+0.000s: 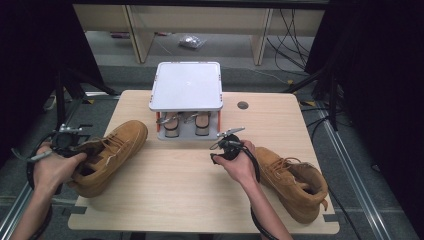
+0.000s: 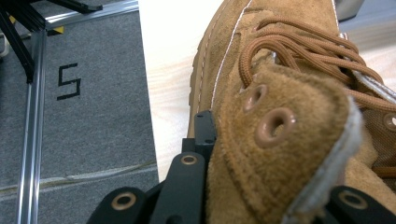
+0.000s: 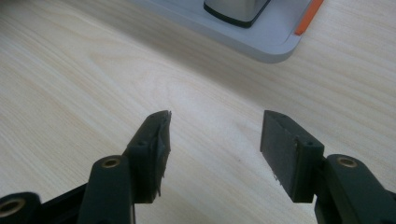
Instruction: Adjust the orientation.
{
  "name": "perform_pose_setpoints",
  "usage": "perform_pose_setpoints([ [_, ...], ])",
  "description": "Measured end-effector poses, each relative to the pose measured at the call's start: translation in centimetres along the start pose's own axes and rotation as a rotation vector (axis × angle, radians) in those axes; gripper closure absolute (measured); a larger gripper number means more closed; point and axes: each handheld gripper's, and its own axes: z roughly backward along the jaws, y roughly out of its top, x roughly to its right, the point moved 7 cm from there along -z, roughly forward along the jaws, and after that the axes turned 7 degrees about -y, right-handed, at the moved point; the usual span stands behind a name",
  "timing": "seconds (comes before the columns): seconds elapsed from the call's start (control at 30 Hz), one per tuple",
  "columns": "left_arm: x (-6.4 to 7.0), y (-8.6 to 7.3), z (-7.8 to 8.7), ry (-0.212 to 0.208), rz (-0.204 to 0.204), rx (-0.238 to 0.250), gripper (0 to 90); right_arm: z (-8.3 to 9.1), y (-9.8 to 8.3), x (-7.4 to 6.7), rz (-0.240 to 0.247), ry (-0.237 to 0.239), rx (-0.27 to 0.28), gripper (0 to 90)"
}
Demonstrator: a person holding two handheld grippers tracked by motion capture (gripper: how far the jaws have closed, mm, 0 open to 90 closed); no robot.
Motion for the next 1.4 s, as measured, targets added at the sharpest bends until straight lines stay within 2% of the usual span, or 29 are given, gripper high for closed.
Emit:
perform_pose_setpoints([
  [0.1, -0.1, 0.3, 0.2, 0.0, -0.002, 0.006, 86.8, 0.0, 0.0, -0.1, -0.012, 0.0, 0.0, 43.3],
  [0.2, -0.2, 0.7, 0.3, 0.004, 0.005, 0.019, 86.8, -0.1, 0.0, 0.0, 0.008, -0.003, 0.006, 43.3],
  [0.33, -0.2, 1.2, 0.4, 0.005, 0.008, 0.035, 86.8, 0.0, 0.0, -0.1, 0.0, 0.001, -0.003, 43.3],
  [0.47, -0.2, 1.8, 0.5, 0.008, 0.009, 0.048, 86.8, -0.1, 0.0, 0.2, 0.009, -0.022, 0.001, 43.3],
  [0.5, -0.3, 1.8, 0.6, 0.006, 0.005, 0.043, 86.9, 0.0, 0.0, -0.2, -0.004, 0.0, 0.003, 43.3],
  [1.03, -0.2, 4.0, 0.9, 0.017, 0.019, 0.09, 86.9, -0.1, 0.0, 0.0, 0.008, 0.002, 0.011, 43.4],
  [1.2, -0.2, 4.8, 1.1, 0.025, 0.021, 0.103, 86.9, 0.0, -0.1, -0.2, -0.009, 0.003, 0.002, 43.4],
  [1.4, -0.4, 5.4, 1.3, 0.023, 0.025, 0.115, 86.9, -0.1, -0.1, 0.0, 0.004, 0.001, 0.012, 43.4],
])
